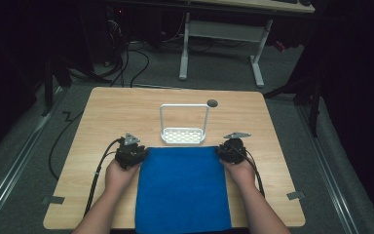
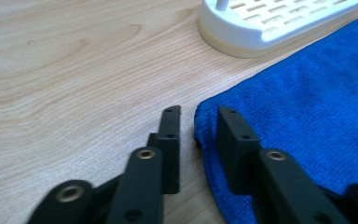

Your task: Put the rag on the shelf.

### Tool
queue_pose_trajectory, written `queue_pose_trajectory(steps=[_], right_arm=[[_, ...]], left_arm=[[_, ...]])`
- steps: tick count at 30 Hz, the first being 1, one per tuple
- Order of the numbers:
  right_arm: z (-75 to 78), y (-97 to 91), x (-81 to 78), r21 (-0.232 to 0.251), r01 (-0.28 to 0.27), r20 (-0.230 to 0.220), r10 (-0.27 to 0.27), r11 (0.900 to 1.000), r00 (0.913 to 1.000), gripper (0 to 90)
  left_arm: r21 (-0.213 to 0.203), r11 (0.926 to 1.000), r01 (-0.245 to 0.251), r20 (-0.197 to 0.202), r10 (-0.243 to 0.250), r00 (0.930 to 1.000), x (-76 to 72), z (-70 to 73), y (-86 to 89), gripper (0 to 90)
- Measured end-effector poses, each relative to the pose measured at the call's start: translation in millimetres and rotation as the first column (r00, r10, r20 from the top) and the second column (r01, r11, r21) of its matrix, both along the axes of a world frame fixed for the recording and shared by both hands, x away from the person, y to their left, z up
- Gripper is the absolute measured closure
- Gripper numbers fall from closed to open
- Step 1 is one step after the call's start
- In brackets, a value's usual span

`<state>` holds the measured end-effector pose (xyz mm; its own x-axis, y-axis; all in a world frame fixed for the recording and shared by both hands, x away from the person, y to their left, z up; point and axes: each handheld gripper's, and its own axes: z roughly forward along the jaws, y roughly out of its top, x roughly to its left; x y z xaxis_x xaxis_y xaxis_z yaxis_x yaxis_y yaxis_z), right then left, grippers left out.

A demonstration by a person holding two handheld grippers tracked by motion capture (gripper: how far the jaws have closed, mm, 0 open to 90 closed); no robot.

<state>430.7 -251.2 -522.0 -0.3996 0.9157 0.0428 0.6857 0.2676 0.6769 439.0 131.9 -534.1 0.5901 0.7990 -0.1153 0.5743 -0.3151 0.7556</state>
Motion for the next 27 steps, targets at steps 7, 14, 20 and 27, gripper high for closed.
queue_pose_trajectory(steps=[7, 14, 20, 27], right_arm=[[-0.1, 6.1, -3.5, 0.001, -0.025, 0.007, 0.025, 0.9997, 0.9997, 88.1], [6.4, 9.5, -14.8, 0.014, -0.033, 0.065, 0.032, 0.9994, 0.9974, 88.5], [18.3, 9.2, -35.2, 0.074, -0.049, 0.177, 0.035, 0.9961, 0.9836, 88.6], [24.3, 1.6, -50.9, 0.144, -0.082, 0.236, 0.046, 0.9861, 0.9707, 88.6]], left_arm=[[-0.010, 0.9996, 0.027, -0.016, -0.028, 0.9995, -0.6, -0.1, 1.2, 87.3], [-0.059, 0.9981, 0.020, 0.018, -0.019, 0.9997, -4.0, 5.5, 5.4, 87.6], [-0.074, 0.9966, 0.037, 0.076, -0.031, 0.9966, -17.4, 15.8, 2.2, 87.6], [-0.122, 0.9922, 0.024, 0.118, -0.009, 0.9930, -34.3, 27.6, 8.0, 87.7]])
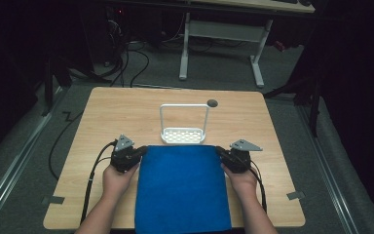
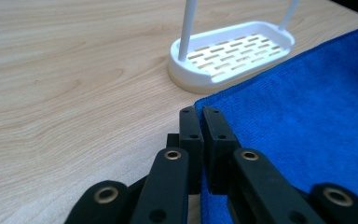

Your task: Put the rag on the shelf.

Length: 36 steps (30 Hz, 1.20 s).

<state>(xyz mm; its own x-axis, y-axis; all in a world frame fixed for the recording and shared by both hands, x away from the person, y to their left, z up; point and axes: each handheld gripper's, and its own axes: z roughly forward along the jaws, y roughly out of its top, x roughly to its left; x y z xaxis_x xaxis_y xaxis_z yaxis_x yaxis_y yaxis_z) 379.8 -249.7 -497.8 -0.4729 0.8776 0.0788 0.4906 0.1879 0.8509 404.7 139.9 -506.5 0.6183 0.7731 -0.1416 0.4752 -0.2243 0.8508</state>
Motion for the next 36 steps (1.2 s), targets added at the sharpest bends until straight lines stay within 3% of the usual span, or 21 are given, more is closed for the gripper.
queue_pose_trajectory(steps=[3, 4, 8, 11, 14, 18, 22, 27, 31, 32, 36], right_arm=[[1.5, -3.5, -2.1, 0.018, -0.004, 0.009, 0.004, 0.9998, 1.0000, 88.6], [1.8, -5.5, -4.0, 0.011, -0.009, 0.012, 0.009, 0.9999, 0.9999, 88.7], [2.5, -6.1, -6.3, -0.026, -0.021, 0.027, 0.022, 0.9994, 0.9994, 88.6], [5.6, -6.9, -8.9, -0.010, -0.015, 0.037, 0.015, 0.9998, 0.9992, 88.6], [9.8, -6.4, -11.1, -0.005, -0.016, 0.056, 0.017, 0.9999, 0.9983, 88.6], [14.2, -7.0, -12.8, 0.005, -0.014, 0.072, 0.014, 0.9999, 0.9973, 88.6], [23.6, -6.9, -18.6, 0.028, -0.016, 0.112, 0.013, 0.9995, 0.9936, 88.6], [32.7, -6.3, -24.4, 0.040, -0.022, 0.149, 0.016, 0.9990, 0.9888, 88.6], [45.5, -4.7, -31.8, 0.054, -0.033, 0.194, 0.022, 0.9980, 0.9808, 88.6], [51.8, -4.3, -35.7, 0.064, -0.037, 0.216, 0.022, 0.9973, 0.9761, 88.6], [60.1, -3.6, -41.2, 0.073, -0.040, 0.244, 0.021, 0.9965, 0.9695, 88.6]], left_arm=[[0.011, 0.9999, -0.004, 0.027, 0.004, 0.9996, -5.1, 3.0, 0.0, 87.8], [-0.012, 0.9999, -0.004, 0.041, 0.004, 0.9991, -8.8, 5.0, 0.6, 87.8], [-0.014, 0.9999, -0.005, 0.049, 0.006, 0.9988, -12.8, 6.7, -0.4, 87.8], [-0.014, 0.9999, 0.002, 0.058, -0.001, 0.9983, -16.5, 8.6, -2.4, 87.8], [-0.041, 0.9991, 0.010, 0.065, -0.007, 0.9979, -19.0, 13.2, -2.5, 87.7], [-0.051, 0.9987, 0.007, 0.105, -0.001, 0.9945, -24.2, 21.8, -2.4, 87.8], [-0.072, 0.9974, -0.001, 0.156, 0.012, 0.9877, -30.8, 33.8, 0.0, 87.7], [-0.089, 0.9960, -0.005, 0.187, 0.022, 0.9822, -35.6, 43.8, 2.2, 87.7], [-0.102, 0.9948, -0.006, 0.221, 0.028, 0.9749, -40.9, 54.1, 4.6, 87.8], [-0.114, 0.9934, -0.008, 0.239, 0.036, 0.9704, -43.8, 59.3, 6.1, 87.8], [-0.119, 0.9929, -0.009, 0.265, 0.041, 0.9634, -47.8, 66.9, 8.3, 87.7]])
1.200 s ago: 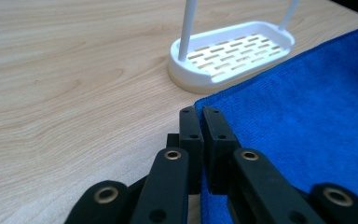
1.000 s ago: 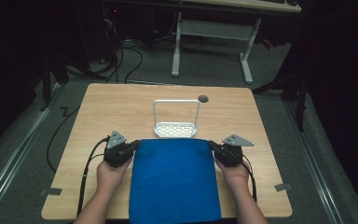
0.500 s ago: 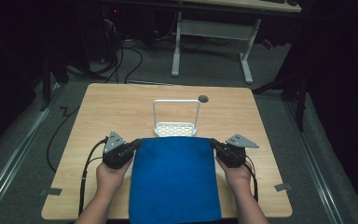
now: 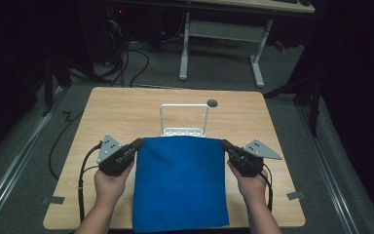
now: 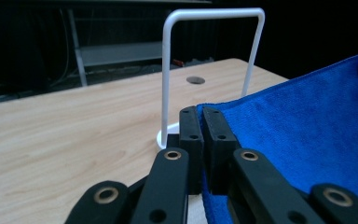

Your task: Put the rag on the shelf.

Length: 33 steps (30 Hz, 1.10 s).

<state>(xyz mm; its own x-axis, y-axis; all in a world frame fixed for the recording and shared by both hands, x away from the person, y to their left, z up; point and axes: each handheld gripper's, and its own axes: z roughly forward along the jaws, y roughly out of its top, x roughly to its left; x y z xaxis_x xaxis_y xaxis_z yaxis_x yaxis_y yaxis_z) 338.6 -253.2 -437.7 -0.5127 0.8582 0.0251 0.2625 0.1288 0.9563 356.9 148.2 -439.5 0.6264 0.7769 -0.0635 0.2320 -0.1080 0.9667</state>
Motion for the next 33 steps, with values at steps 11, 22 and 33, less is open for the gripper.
queue_pose_trajectory(steps=[11, 22, 33], right_arm=[[26.9, -0.9, -17.3, 0.046, -0.009, 0.089, 0.005, 0.9989, 0.9960, 88.6], [57.2, -6.2, -38.5, 0.081, -0.020, 0.196, 0.004, 0.9965, 0.9805, 88.6], [71.5, -6.2, -32.8, 0.078, -0.026, 0.219, 0.008, 0.9967, 0.9756, 88.7]], left_arm=[[-0.048, 0.9988, 0.008, 0.087, -0.003, 0.9962, -15.5, 25.4, 3.9, 87.7], [-0.090, 0.9959, 0.015, 0.185, 0.002, 0.9827, -34.8, 52.2, 11.0, 87.8], [-0.086, 0.9962, 0.015, 0.217, 0.004, 0.9763, -17.0, 65.8, 6.6, 88.7]])
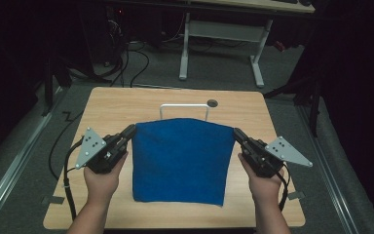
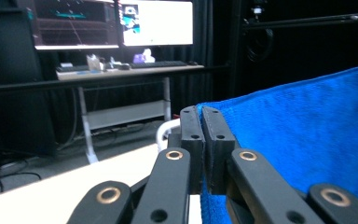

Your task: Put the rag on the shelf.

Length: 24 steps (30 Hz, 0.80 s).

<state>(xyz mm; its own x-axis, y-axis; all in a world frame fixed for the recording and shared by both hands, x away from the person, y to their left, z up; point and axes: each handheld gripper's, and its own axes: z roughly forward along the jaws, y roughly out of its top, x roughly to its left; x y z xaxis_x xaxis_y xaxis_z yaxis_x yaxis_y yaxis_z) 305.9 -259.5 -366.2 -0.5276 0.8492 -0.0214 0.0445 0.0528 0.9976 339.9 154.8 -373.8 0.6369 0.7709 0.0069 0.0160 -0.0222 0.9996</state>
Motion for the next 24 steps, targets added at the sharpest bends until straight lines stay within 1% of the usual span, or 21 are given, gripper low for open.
queue_pose_trajectory(steps=[1, 2, 3, 4, 5, 6, 7, 8, 9, 10, 11, 12, 13, 14, 15, 18, 19, 20, 22, 24], right_arm=[[5.0, 0.2, 4.2, -0.003, -0.003, -0.004, 0.003, 1.0000, 1.0000, 88.7], [5.0, 0.2, 4.2, -0.003, -0.003, -0.004, 0.003, 1.0000, 1.0000, 88.7], [11.6, -0.3, 9.0, -0.003, -0.005, 0.002, 0.005, 1.0000, 1.0000, 88.7], [11.6, -0.3, 9.0, -0.003, -0.005, 0.002, 0.005, 1.0000, 1.0000, 88.7], [18.3, -0.6, 14.2, 0.000, -0.005, 0.000, 0.005, 1.0000, 1.0000, 88.7], [18.3, -0.6, 14.2, 0.000, -0.005, 0.000, 0.005, 1.0000, 1.0000, 88.7], [23.6, -0.9, 20.9, -0.006, 0.002, -0.001, -0.002, 1.0000, 1.0000, 88.7], [23.6, -0.9, 20.9, -0.006, 0.002, -0.001, -0.002, 1.0000, 1.0000, 88.7], [27.8, -2.3, 29.2, 0.007, 0.003, -0.009, -0.003, 1.0000, 1.0000, 88.7], [27.8, -2.3, 29.2, 0.007, 0.003, -0.009, -0.003, 1.0000, 1.0000, 88.7], [31.6, -2.8, 37.7, 0.002, 0.017, -0.014, -0.016, 0.9999, 0.9998, 88.7], [31.6, -2.8, 37.7, 0.002, 0.017, -0.014, -0.016, 0.9999, 0.9998, 88.7], [35.0, -3.4, 46.0, 0.000, 0.028, -0.017, -0.028, 0.9996, 0.9995, 88.7], [36.5, -3.7, 49.5, 0.000, 0.034, -0.023, -0.034, 0.9994, 0.9992, 88.8], [36.5, -3.7, 49.5, 0.000, 0.034, -0.023, -0.034, 0.9994, 0.9992, 88.8], [40.3, -4.9, 60.3, -0.001, 0.046, -0.024, -0.046, 0.9989, 0.9986, 88.8], [42.7, -5.3, 66.2, 0.002, 0.055, -0.026, -0.054, 0.9985, 0.9982, 88.8], [42.7, -5.3, 66.2, 0.002, 0.055, -0.026, -0.054, 0.9985, 0.9982, 88.8], [45.5, -4.2, 72.2, -0.002, 0.062, -0.025, -0.062, 0.9981, 0.9978, 88.8], [48.3, -2.6, 79.5, -0.012, 0.067, -0.030, -0.067, 0.9977, 0.9973, 88.9]], left_arm=[[0.001, 1.0000, -0.005, 0.000, 0.005, 1.0000, 8.1, 5.4, -0.1, 88.7], [0.001, 1.0000, -0.005, 0.000, 0.005, 1.0000, 8.1, 5.4, -0.1, 88.7], [-0.001, 1.0000, -0.007, -0.001, 0.007, 1.0000, 16.7, 11.8, 0.2, 88.7], [-0.001, 1.0000, -0.007, -0.001, 0.007, 1.0000, 16.7, 11.8, 0.2, 88.7], [-0.001, 1.0000, -0.010, 0.000, 0.010, 1.0000, 20.8, 15.3, 0.2, 88.7], [-0.002, 0.9999, -0.011, 0.001, 0.011, 0.9999, 24.8, 18.6, 0.5, 88.7], [0.000, 0.9999, -0.016, 0.005, 0.016, 0.9999, 28.6, 21.8, 0.9, 88.7], [-0.001, 0.9998, -0.018, 0.006, 0.018, 0.9998, 32.3, 24.9, 1.2, 88.7], [-0.004, 0.9998, -0.018, 0.006, 0.018, 0.9998, 36.1, 27.7, 1.4, 88.7], [0.001, 0.9998, -0.022, 0.005, 0.022, 0.9997, 40.0, 30.4, 1.2, 88.7], [0.008, 0.9995, -0.029, 0.009, 0.029, 0.9995, 47.4, 34.4, 1.1, 88.7], [0.008, 0.9995, -0.029, 0.009, 0.029, 0.9995, 47.4, 34.4, 1.1, 88.6], [0.020, 0.9993, -0.031, -0.001, 0.031, 0.9995, 55.7, 37.4, 0.1, 88.7], [0.020, 0.9993, -0.031, -0.001, 0.031, 0.9995, 55.7, 37.4, 0.1, 88.6], [0.025, 0.9992, -0.031, -0.004, 0.031, 0.9995, 59.9, 38.4, -0.5, 88.6], [0.046, 0.9982, -0.040, -0.012, 0.040, 0.9991, 71.5, 41.1, -1.3, 88.6], [0.053, 0.9975, -0.046, -0.019, 0.047, 0.9987, 79.4, 43.7, -1.0, 88.6], [0.053, 0.9975, -0.046, -0.019, 0.047, 0.9987, 79.4, 43.7, -1.0, 88.6], [0.059, 0.9967, -0.055, -0.037, 0.057, 0.9977, 87.6, 47.4, -1.0, 88.6], [0.063, 0.9961, -0.062, -0.045, 0.065, 0.9969, 94.8, 51.6, -1.8, 88.6]])
